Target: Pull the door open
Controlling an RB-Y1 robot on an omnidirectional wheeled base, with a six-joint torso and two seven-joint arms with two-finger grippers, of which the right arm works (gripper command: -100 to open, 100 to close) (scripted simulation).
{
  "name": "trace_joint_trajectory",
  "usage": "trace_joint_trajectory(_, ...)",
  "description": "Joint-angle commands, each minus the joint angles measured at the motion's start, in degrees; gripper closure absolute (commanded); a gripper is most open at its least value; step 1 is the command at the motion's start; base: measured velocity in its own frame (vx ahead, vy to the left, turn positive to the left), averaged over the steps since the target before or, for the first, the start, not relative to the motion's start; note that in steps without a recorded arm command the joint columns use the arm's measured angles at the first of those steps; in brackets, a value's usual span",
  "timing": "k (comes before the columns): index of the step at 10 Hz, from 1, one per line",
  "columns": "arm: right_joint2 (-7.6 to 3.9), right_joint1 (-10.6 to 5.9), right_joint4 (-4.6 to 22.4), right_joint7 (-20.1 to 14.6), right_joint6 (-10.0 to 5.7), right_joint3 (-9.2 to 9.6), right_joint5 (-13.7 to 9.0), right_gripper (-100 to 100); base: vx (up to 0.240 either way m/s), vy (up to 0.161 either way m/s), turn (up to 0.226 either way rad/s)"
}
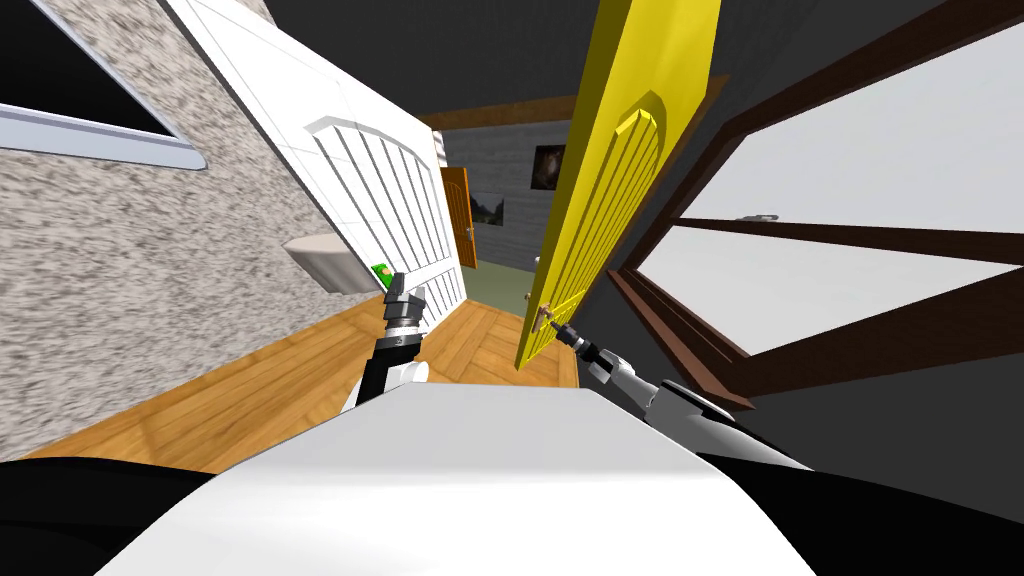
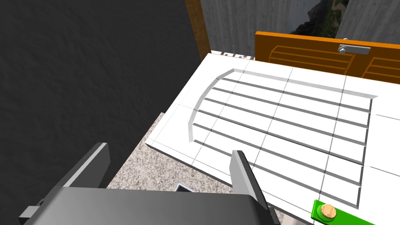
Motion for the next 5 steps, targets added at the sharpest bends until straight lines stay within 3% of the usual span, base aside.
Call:
trace_joint_trajectory(1, -2.19, 1.31, -0.1, -0.8, -1.79, -0.22, -0.3, -100, -0.042, -0.03, -0.138)
trace_joint_trajectory(4, -5.14, 2.53, 1.8, -2.4, -5.29, -0.37, -0.7, -100, -0.04, -0.025, -0.164)
trace_joint_trajectory(5, -4.63, 2.2, 1.7, -2.2, -4.77, -0.32, -0.6, -100, -0.015, -0.009, -0.028)
